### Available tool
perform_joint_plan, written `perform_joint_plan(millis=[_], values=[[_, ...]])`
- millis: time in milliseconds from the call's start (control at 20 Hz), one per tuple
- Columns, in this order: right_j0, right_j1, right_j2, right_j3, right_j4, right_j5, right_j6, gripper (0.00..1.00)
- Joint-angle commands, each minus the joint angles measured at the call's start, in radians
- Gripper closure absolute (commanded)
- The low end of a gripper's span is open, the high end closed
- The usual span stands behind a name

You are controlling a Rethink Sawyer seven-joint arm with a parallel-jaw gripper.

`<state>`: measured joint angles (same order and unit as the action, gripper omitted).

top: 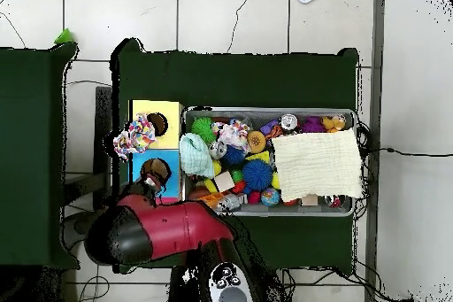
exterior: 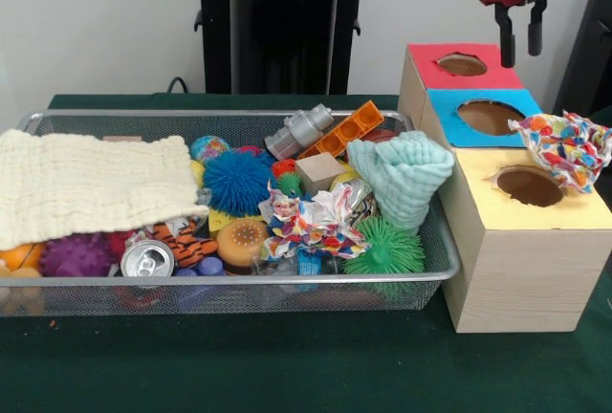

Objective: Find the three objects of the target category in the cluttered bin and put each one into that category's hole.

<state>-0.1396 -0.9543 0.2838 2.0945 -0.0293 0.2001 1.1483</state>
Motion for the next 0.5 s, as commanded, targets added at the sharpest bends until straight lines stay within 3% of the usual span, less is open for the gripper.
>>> perform_joint_plan(millis=[50, 500], values=[[0.026, 0.001, -0.001, 0.073, 0.078, -0.016, 0.308, 0.00], [0.105, -0.001, -0.053, 0.035, 0.124, 0.010, 0.314, 0.00]])
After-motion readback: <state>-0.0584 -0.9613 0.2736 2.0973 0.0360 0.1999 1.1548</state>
